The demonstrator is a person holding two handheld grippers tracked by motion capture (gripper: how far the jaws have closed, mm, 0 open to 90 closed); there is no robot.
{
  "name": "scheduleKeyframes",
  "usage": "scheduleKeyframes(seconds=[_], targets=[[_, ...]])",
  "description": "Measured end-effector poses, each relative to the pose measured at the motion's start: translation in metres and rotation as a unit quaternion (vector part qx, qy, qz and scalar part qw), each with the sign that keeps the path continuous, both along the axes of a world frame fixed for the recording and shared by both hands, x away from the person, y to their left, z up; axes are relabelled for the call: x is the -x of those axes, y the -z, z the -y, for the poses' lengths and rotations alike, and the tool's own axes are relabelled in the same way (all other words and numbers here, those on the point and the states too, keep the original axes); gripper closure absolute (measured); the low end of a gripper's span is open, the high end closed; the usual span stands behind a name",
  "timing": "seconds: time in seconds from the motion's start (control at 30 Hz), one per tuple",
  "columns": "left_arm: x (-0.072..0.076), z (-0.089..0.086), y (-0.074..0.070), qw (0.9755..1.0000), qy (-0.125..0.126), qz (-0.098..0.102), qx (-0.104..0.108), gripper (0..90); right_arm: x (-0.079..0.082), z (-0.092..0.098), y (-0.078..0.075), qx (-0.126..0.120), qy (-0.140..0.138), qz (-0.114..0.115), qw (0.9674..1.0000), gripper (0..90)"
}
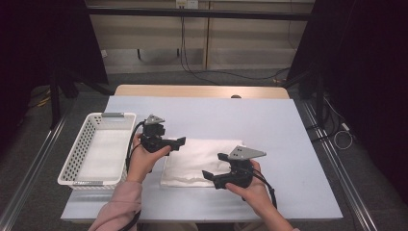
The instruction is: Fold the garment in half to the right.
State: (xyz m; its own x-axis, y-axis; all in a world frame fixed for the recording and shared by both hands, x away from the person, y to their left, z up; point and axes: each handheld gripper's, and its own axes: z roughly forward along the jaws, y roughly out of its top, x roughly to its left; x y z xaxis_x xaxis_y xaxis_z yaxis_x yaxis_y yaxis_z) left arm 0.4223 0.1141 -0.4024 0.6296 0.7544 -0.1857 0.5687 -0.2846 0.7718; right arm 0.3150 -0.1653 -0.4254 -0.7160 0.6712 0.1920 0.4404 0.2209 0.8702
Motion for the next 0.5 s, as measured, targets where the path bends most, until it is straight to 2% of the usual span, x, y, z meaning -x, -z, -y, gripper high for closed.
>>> scheduleKeyframes(seconds=[0.07, 0.1, 0.23, 0.27, 0.3, 0.33, 0.37, 0.4, 0.43, 0.47, 0.5], targets=[[-0.001, 0.001, -0.001, 1.0, -0.001, 0.002, 0.003, 6.8, 0.0, -0.004, 0.001, 0.003, -0.002, 0.001, 1.0, 13.2], [0.0, 0.003, 0.0, 0.9996, -0.015, 0.002, 0.023, 6.8, -0.001, -0.005, 0.001, 0.003, -0.004, -0.001, 1.0, 13.3], [-0.003, 0.001, 0.0, 0.9996, -0.017, 0.001, 0.021, 6.8, -0.002, -0.012, 0.002, 0.007, -0.013, -0.002, 0.9999, 14.7], [-0.005, -0.002, 0.0, 1.0, -0.003, 0.001, 0.002, 6.8, -0.002, -0.015, 0.003, 0.008, -0.016, 0.0, 0.9998, 14.9], [-0.005, -0.002, 0.0, 1.0, -0.007, 0.0, 0.003, 6.8, -0.002, -0.017, 0.003, 0.008, -0.019, -0.002, 0.9998, 15.1], [-0.005, 0.001, 0.001, 0.9996, -0.017, -0.001, 0.022, 6.8, -0.003, -0.019, 0.003, 0.011, -0.022, -0.004, 0.9997, 14.9], [-0.007, -0.003, 0.0, 1.0, -0.004, -0.002, 0.003, 6.8, -0.003, -0.021, 0.004, 0.009, -0.023, -0.005, 0.9997, 14.9], [-0.006, 0.001, 0.001, 0.9995, -0.02, -0.01, 0.02, 6.8, -0.003, -0.022, 0.004, 0.01, -0.025, -0.005, 0.9996, 15.5], [-0.008, 0.0, 0.001, 0.9998, -0.018, -0.004, 0.011, 6.8, -0.004, -0.024, 0.005, 0.01, -0.028, -0.005, 0.9996, 15.8], [-0.008, 0.001, 0.002, 0.9995, -0.022, -0.005, 0.022, 6.8, -0.004, -0.025, 0.005, 0.014, -0.028, -0.004, 0.9995, 15.7], [-0.009, 0.0, 0.003, 0.9995, -0.021, -0.006, 0.022, 6.8, -0.004, -0.027, 0.005, 0.01, -0.03, -0.007, 0.9995, 15.7]])
